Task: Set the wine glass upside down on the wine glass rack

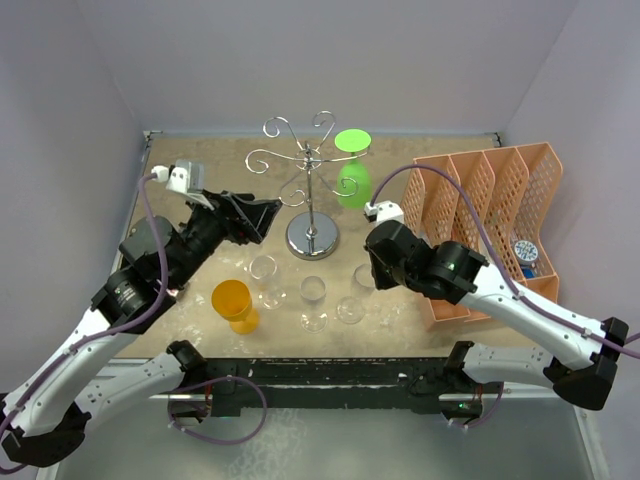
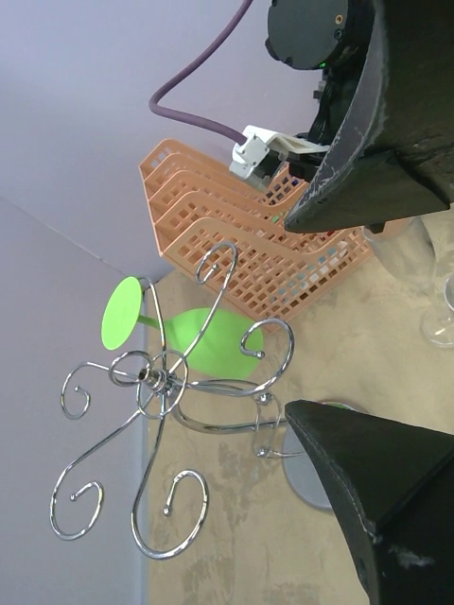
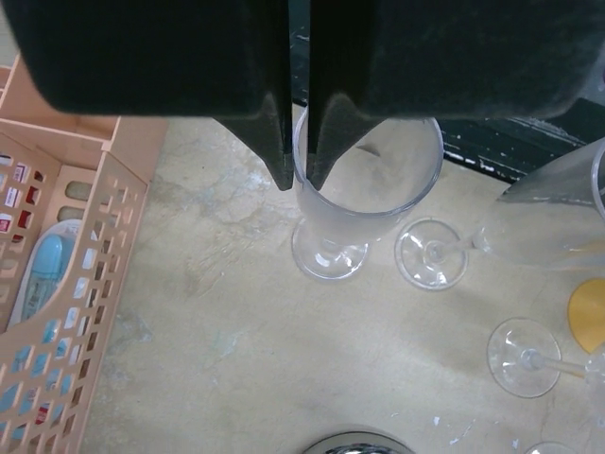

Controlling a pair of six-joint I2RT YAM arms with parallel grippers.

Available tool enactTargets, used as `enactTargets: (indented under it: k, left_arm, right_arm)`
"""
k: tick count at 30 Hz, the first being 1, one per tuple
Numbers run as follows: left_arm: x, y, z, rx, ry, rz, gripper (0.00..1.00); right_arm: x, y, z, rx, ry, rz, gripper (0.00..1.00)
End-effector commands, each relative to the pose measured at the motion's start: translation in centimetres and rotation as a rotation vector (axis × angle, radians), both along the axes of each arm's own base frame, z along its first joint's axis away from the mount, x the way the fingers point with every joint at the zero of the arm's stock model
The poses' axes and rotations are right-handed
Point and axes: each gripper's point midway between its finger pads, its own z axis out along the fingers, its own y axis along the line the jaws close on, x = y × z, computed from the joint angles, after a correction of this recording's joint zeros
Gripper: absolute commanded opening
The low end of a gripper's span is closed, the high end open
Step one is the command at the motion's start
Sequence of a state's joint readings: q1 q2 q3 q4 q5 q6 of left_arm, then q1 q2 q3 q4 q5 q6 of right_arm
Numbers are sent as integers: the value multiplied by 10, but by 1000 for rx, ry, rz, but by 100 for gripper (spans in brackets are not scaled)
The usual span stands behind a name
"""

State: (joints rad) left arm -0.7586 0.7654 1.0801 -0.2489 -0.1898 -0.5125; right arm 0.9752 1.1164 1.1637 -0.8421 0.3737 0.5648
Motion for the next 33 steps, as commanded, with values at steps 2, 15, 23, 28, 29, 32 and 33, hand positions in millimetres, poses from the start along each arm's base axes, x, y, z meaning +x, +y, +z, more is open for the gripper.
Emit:
enactTargets:
  k: [2, 15, 23, 28, 29, 32, 33]
  left_arm:
    - [-17, 0, 21, -78, -3, -62, 69]
    - [-34, -73, -5, -515, 357, -371, 59]
    - [-23, -77, -16, -587, 444, -284, 58]
    - [-24, -101, -17, -641, 531, -292, 56]
    - [-27, -104, -9, -652, 528, -295, 56]
    - [-40, -123, 12, -622, 516, -334, 55]
    - [-45, -130, 17, -600, 511, -353, 55]
  right_arm:
    - [17, -9, 35, 73, -133, -110, 0]
    - [35, -35, 110, 431, -417, -349, 0]
    - [37, -45, 145, 631, -490, -447, 0]
    - [34, -56, 160, 686, -502, -497, 0]
    - [33, -58, 162, 692, -502, -506, 0]
    - [30, -64, 169, 701, -501, -514, 0]
    - [28, -67, 170, 703, -501, -518, 0]
